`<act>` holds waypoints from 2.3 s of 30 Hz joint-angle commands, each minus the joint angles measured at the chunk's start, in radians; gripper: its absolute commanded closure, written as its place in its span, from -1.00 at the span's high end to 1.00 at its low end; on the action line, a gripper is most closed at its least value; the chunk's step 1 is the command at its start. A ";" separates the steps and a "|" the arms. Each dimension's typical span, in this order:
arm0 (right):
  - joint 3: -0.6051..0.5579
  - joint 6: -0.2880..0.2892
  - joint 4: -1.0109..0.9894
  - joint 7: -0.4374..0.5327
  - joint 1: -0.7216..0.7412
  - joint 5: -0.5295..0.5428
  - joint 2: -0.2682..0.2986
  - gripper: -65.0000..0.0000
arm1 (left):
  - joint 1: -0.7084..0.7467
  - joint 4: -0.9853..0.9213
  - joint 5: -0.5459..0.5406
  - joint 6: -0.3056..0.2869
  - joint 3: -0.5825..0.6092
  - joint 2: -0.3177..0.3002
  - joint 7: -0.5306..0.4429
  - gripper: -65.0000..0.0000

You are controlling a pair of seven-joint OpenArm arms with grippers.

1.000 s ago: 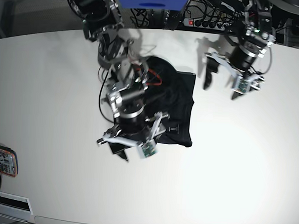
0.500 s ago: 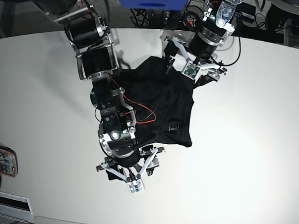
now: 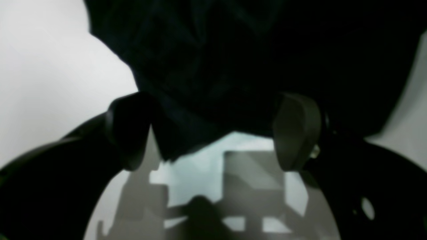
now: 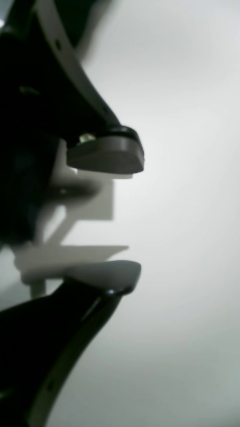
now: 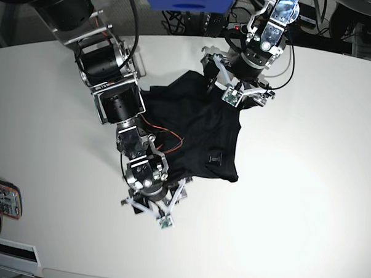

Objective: Fold the T-shirt properly
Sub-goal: 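Grasp opposite corners of the folded black shirt with both grippers, then lift and square the folded shirt with both grippers, then set it down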

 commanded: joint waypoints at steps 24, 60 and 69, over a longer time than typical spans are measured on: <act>0.002 -0.002 0.243 0.012 -0.184 -0.007 0.123 0.20 | -0.069 -0.054 0.008 0.005 -0.045 -0.002 -0.013 0.67; 0.003 -0.002 0.830 0.003 -0.715 -0.008 0.207 0.20 | -0.270 -0.120 0.042 0.005 -0.195 -0.019 0.054 0.67; -0.003 -0.002 0.906 0.006 -0.799 -0.008 0.207 0.20 | -0.376 -0.286 0.179 0.005 -0.166 -0.012 0.048 0.67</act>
